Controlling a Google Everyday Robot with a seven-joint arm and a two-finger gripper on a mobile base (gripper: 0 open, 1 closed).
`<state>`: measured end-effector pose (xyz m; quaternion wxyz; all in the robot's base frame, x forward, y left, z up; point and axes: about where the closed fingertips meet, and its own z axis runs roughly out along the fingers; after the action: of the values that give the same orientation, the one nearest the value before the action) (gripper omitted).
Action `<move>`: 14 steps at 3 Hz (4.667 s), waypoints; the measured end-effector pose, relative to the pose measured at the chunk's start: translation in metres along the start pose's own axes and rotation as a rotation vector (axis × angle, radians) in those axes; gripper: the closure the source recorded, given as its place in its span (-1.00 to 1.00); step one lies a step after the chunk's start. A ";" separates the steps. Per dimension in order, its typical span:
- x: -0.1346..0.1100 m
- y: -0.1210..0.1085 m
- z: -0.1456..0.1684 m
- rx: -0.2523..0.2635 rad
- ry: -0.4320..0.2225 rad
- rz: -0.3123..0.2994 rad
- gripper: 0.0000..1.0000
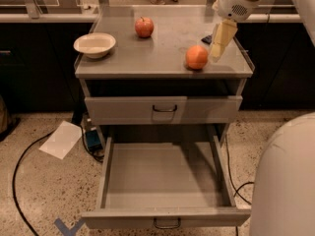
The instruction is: Place orange into middle drawer
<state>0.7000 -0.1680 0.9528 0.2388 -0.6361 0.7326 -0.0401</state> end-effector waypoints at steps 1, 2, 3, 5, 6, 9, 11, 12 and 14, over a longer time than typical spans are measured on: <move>-0.004 -0.009 0.011 0.005 -0.015 -0.001 -1.00; -0.010 -0.012 0.026 -0.009 -0.031 -0.006 -1.00; -0.012 -0.013 0.044 -0.033 -0.046 -0.001 -1.00; -0.006 -0.010 0.078 -0.087 -0.047 0.020 -1.00; 0.000 -0.008 0.094 -0.113 -0.045 0.036 -1.00; 0.007 -0.003 0.119 -0.155 -0.052 0.046 -1.00; 0.001 -0.001 0.128 -0.172 -0.053 0.020 -1.00; 0.001 0.000 0.130 -0.177 -0.052 0.021 -1.00; 0.001 0.000 0.130 -0.177 -0.052 0.021 -0.16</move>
Offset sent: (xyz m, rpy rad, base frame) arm 0.0319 0.0195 -0.0189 0.0419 0.0098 0.0326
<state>0.7521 -0.1370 0.8374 0.2010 -0.6477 0.7336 0.0439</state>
